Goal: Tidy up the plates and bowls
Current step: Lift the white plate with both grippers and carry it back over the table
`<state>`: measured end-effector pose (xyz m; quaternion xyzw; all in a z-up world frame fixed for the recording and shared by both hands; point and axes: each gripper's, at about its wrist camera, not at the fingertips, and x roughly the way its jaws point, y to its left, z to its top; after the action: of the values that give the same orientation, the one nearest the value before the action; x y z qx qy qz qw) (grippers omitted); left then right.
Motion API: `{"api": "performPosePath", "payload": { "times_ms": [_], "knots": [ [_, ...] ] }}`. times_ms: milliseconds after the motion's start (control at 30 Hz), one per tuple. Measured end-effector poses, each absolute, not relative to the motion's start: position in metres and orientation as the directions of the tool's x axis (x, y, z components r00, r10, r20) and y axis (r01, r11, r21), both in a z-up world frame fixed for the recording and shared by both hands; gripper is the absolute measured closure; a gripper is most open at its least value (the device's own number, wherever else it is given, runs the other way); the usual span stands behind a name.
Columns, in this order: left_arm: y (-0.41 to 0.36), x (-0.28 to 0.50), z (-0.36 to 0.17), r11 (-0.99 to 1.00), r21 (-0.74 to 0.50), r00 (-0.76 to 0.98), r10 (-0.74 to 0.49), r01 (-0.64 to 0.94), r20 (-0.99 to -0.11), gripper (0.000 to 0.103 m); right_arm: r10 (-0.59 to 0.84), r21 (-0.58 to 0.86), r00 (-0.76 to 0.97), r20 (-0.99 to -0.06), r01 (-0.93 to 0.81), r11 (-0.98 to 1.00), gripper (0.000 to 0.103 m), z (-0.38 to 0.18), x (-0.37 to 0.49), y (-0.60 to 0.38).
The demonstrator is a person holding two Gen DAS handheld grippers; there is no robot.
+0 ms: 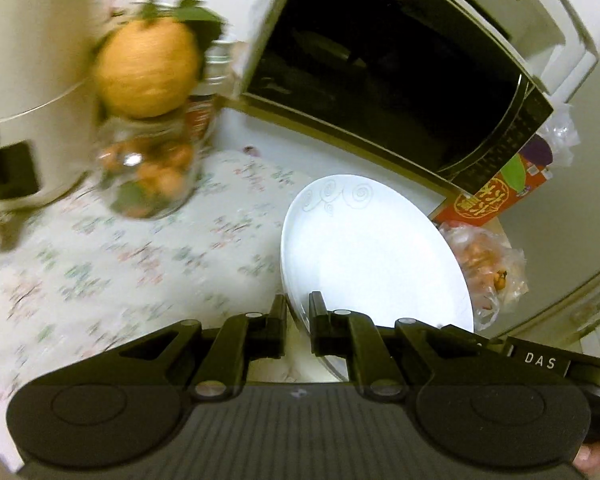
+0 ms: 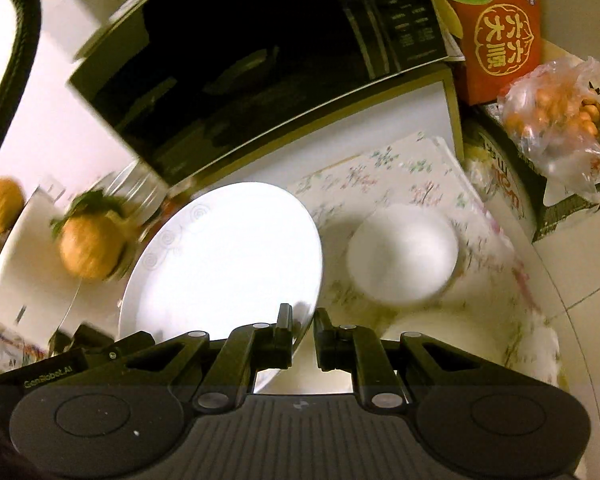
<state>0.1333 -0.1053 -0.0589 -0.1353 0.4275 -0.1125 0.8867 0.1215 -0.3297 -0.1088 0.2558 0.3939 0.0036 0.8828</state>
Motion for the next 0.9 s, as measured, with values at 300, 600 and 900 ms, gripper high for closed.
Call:
{"api": "performPosePath", "payload": {
  "times_ms": [300,600,900],
  "knots": [
    [-0.045,0.077,-0.067,0.943,-0.332,0.615,-0.265,0.006,-0.742,0.094,0.265,0.448,0.649,-0.713,0.132,0.884,0.092,-0.117,0.073,-0.264],
    [-0.022,0.056,-0.101,0.961,-0.273,0.555,-0.209,-0.034,-0.805,0.094,0.268,0.380,0.574,-0.774,0.082,0.921,0.091,-0.142,0.048,-0.217],
    [-0.017,0.050,-0.119,0.978,-0.206,0.513,-0.162,-0.030,-0.843,0.094,0.267,0.341,0.495,-0.827,0.063,0.938,0.090,-0.165,0.038,-0.200]
  ]
}}
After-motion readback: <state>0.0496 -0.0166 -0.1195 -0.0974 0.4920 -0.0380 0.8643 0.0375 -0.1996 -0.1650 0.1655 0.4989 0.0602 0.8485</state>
